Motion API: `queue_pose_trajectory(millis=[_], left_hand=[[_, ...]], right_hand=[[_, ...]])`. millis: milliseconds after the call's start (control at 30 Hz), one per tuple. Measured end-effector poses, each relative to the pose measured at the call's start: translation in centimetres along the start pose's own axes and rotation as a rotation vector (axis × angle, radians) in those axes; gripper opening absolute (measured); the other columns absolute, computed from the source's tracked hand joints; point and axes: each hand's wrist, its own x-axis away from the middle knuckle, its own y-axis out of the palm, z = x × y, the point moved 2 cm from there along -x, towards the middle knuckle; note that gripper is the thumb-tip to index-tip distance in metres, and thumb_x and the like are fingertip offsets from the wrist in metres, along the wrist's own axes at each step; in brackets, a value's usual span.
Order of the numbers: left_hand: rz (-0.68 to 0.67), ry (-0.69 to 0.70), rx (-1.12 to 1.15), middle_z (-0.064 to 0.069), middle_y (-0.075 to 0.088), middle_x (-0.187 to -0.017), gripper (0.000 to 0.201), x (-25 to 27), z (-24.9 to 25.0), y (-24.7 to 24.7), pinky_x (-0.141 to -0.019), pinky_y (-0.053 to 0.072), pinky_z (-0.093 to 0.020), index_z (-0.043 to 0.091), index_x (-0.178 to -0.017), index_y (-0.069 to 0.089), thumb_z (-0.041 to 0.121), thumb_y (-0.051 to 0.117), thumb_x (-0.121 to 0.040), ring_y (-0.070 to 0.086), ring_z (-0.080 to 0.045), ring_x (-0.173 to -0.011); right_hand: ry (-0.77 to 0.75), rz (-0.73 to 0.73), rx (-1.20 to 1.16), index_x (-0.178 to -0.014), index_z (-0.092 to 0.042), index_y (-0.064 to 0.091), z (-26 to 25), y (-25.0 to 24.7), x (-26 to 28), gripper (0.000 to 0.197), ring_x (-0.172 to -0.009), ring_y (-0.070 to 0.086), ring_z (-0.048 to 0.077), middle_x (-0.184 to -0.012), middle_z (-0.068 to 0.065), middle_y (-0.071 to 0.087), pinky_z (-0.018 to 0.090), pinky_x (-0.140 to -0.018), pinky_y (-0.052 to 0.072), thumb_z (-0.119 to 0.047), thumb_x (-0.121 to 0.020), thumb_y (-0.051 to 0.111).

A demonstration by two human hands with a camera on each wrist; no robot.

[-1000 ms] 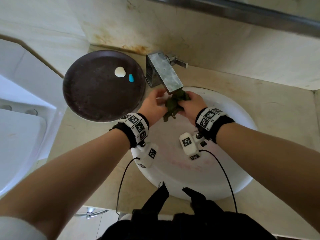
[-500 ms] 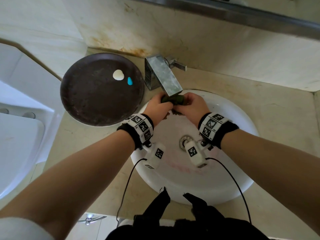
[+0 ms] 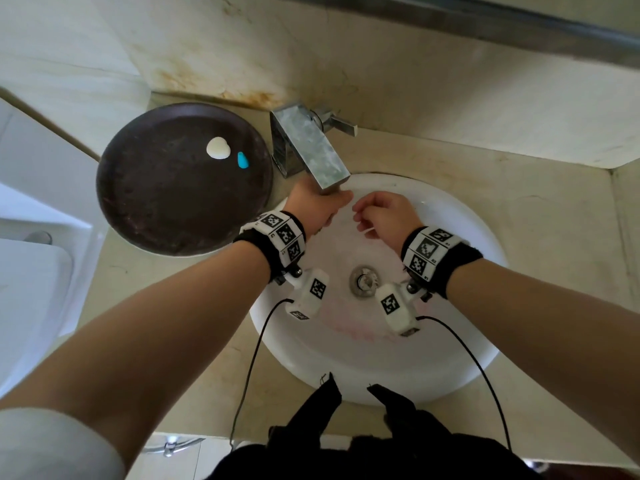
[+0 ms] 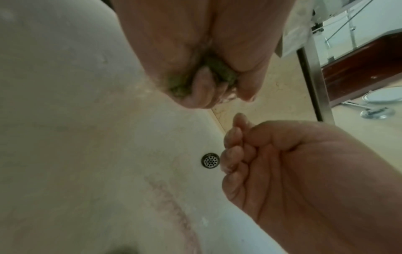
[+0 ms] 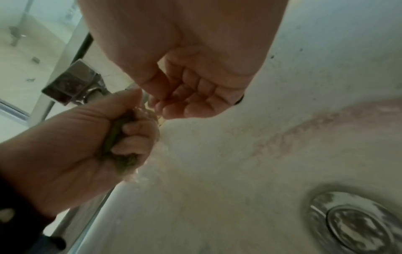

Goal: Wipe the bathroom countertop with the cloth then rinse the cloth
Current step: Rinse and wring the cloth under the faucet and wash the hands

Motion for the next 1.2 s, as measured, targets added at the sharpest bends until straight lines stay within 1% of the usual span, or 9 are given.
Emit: queue_pose_trajectory(millis=[200,367,533,700,767,867,1000,1100,1200], left_hand=[[-0.004,-0.032,-0.117,-0.002,0.049,-0.056,0.021,-0.7,1.1,0.7,-0.035,0.033,-0.015,0.014,-0.067,0.047,0.014,0.054,-0.087,0.042,-0.010,-0.037],[-0.041,-0.003,-0.137,-0.004,0.047,-0.057,0.021,-0.3,1.5,0.8,-0.040,0.036,-0.021,0.010,-0.069,0.049,0.013,0.058,-0.088,0.041,-0.009,-0.039],[-0.135,0.025,-0.055,-0.015,0.064,-0.082,0.008,0.9,1.6,-0.5,-0.067,0.050,-0.042,0.005,-0.090,0.064,0.011,0.059,-0.086,0.060,-0.030,-0.072],[-0.209,-0.014,-0.160,-0.010,0.069,-0.105,0.056,1.6,1.1,-1.3,-0.089,0.054,-0.043,0.012,-0.121,0.058,0.013,0.057,-0.066,0.066,-0.026,-0.096],[-0.200,0.024,-0.253,-0.004,0.066,-0.114,0.055,2.1,0.6,-1.9,-0.094,0.052,-0.041,0.014,-0.127,0.055,0.015,0.057,-0.072,0.064,-0.021,-0.102],[-0.050,0.148,-0.250,0.002,0.060,-0.114,0.045,2.5,0.0,-3.5,-0.092,0.044,-0.019,0.012,-0.129,0.053,0.000,0.049,-0.086,0.057,-0.010,-0.103],[0.050,0.185,-0.200,-0.002,0.063,-0.102,0.041,2.7,-1.4,-5.3,-0.078,0.046,-0.010,0.009,-0.112,0.059,-0.011,0.045,-0.079,0.060,-0.014,-0.094],[0.043,0.190,-0.212,0.002,0.064,-0.096,0.035,3.1,-2.2,-5.7,-0.074,0.046,-0.011,0.018,-0.103,0.058,-0.006,0.047,-0.081,0.060,-0.011,-0.088],[0.059,0.203,-0.192,0.007,0.064,-0.090,0.030,3.3,-2.6,-5.8,-0.076,0.046,-0.014,0.021,-0.098,0.058,-0.003,0.050,-0.083,0.060,-0.010,-0.085]], right_hand=[[-0.016,0.009,0.038,-0.076,-0.018,0.064,0.1,0.1,0.1,0.028,-0.059,0.058,0.009,-0.071,-0.003,0.066,0.023,-0.054,0.045,0.000,-0.084,0.045],[0.064,-0.031,-0.050,-0.090,-0.017,0.062,-0.6,1.2,-0.2,0.019,-0.065,0.063,0.016,-0.078,0.002,0.067,0.029,-0.059,0.049,-0.015,-0.094,0.043],[0.183,-0.125,-0.234,-0.121,-0.016,0.055,-1.3,3.3,0.1,0.042,-0.093,0.067,0.023,-0.099,0.004,0.068,0.041,-0.084,0.055,-0.044,-0.100,0.032],[0.341,-0.174,-0.781,-0.119,-0.020,0.060,-1.6,5.1,0.1,0.057,-0.102,0.065,0.027,-0.109,0.011,0.069,0.046,-0.091,0.052,-0.063,-0.094,0.032],[0.357,-0.159,-0.837,-0.120,-0.018,0.061,-1.8,5.4,-0.2,0.052,-0.099,0.066,0.027,-0.110,0.011,0.069,0.043,-0.086,0.055,-0.059,-0.093,0.043],[0.385,-0.142,-0.778,-0.123,-0.013,0.059,-2.1,6.0,-0.7,0.044,-0.078,0.066,0.021,-0.109,0.013,0.068,0.028,-0.062,0.056,-0.044,-0.093,0.053],[0.402,-0.021,-0.669,-0.093,-0.015,0.055,-2.5,6.3,-1.2,0.013,-0.066,0.058,0.020,-0.085,0.010,0.059,0.019,-0.042,0.042,-0.018,-0.097,0.043],[0.345,-0.030,-0.581,-0.078,-0.016,0.049,-2.3,6.4,-1.6,0.021,-0.051,0.045,0.015,-0.065,0.004,0.049,0.021,-0.044,0.027,-0.012,-0.095,0.037],[0.364,-0.057,-0.580,-0.065,-0.017,0.044,-2.2,6.6,-1.6,0.030,-0.041,0.037,0.014,-0.050,0.001,0.043,0.020,-0.044,0.017,-0.027,-0.093,0.039]])
